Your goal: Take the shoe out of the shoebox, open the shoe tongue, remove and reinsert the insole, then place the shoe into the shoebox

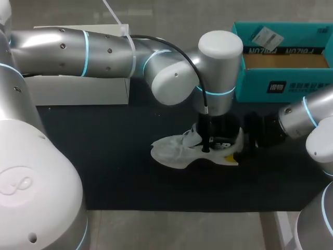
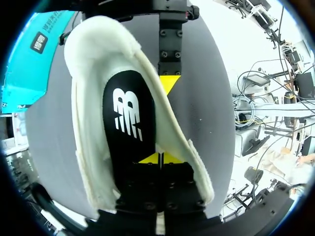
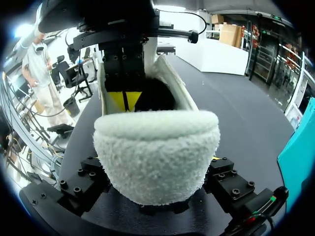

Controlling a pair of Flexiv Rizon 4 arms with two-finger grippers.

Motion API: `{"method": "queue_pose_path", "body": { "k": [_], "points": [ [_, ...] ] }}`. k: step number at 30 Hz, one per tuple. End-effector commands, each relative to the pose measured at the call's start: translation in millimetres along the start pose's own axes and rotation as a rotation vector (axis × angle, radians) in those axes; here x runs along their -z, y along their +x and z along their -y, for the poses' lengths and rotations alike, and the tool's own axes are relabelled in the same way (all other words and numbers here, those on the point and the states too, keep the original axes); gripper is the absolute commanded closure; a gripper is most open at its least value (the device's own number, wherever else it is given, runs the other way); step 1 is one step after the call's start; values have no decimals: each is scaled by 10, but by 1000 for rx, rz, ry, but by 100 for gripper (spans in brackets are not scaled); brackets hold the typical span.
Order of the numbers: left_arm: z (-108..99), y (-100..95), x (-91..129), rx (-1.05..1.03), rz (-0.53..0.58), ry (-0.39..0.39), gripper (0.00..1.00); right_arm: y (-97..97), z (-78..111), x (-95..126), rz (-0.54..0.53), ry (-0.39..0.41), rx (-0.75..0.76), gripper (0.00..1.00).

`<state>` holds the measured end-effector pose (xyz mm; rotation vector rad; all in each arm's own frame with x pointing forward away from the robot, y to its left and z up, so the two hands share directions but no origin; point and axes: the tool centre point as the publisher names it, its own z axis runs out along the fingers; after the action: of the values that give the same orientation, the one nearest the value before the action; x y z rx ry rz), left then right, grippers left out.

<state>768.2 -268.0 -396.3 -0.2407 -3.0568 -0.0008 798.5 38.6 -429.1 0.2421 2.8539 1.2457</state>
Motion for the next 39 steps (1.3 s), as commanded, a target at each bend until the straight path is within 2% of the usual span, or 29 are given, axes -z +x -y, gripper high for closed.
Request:
{"method": "queue_pose_path", "body": {
  "k": [1,4,6,9,17,19,23,25,29,34,39],
  "points": [
    [30,29,8,-10,-4,6,84,-2,-8,-3,3,3,-1,100],
    [66,34,-23,-16,-21,9,79,-2,-8,-3,3,3,-1,100],
    [85,26,-46,-17,-26,10,65,-2,-8,-3,3,3,-1,100],
    [108,-7,-94,-11,-22,5,54,-2,-8,-3,3,3,-1,100],
    [159,-152,-238,31,56,13,51,-2,-8,-3,3,3,-1,100],
    [165,-187,-260,44,78,28,39,-2,-8,-3,3,3,-1,100],
    [153,-256,-327,72,138,53,35,-2,-8,-3,3,3,-1,100],
    [141,-306,-367,96,155,58,25,-2,-8,-3,3,3,-1,100],
    [129,-415,-365,144,180,88,52,-2,-8,-3,3,3,-1,100],
    [144,-490,-349,153,185,90,65,-2,-8,-3,3,3,-1,100],
    [168,-522,-375,149,193,83,72,-2,-8,-3,3,3,-1,100]
  ]
}}
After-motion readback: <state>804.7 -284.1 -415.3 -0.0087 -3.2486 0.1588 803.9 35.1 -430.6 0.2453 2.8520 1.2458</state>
